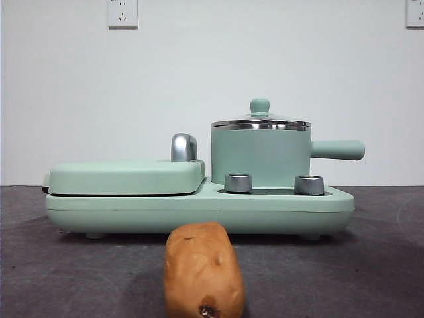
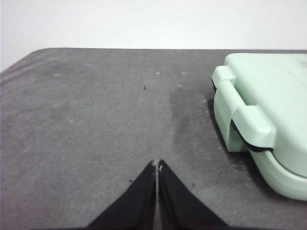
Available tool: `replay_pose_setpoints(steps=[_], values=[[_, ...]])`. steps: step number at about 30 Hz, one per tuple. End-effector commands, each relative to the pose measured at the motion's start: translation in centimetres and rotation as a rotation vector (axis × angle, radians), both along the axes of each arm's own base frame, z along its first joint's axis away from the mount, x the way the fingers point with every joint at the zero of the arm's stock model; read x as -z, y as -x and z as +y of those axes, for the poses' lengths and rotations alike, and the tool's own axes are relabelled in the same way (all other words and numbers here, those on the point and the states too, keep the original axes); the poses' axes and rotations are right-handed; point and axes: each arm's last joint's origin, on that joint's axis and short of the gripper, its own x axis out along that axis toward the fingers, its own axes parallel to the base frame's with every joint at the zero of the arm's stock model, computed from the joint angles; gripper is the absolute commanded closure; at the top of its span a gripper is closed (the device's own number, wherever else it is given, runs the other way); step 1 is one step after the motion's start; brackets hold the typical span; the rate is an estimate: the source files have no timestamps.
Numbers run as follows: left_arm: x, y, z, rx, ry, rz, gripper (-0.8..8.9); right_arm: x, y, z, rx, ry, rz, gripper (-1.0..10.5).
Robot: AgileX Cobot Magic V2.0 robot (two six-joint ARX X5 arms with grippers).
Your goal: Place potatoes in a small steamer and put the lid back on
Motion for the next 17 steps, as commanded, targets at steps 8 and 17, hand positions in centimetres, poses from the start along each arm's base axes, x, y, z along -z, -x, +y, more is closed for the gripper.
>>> replay_pose_setpoints(steps=[8, 17], values=[[0.0, -0.1, -0.1, -0.028, 0.254, 0.002, 8.05, -1.0, 0.2, 0.1, 0.004, -0.238, -0.028, 9.3], [-2.5, -0.6, -0.7, 0.101, 0.464, 0.091, 8.05, -6.8, 0.9, 0.4, -0.081, -0.315, 0.003, 9.3]])
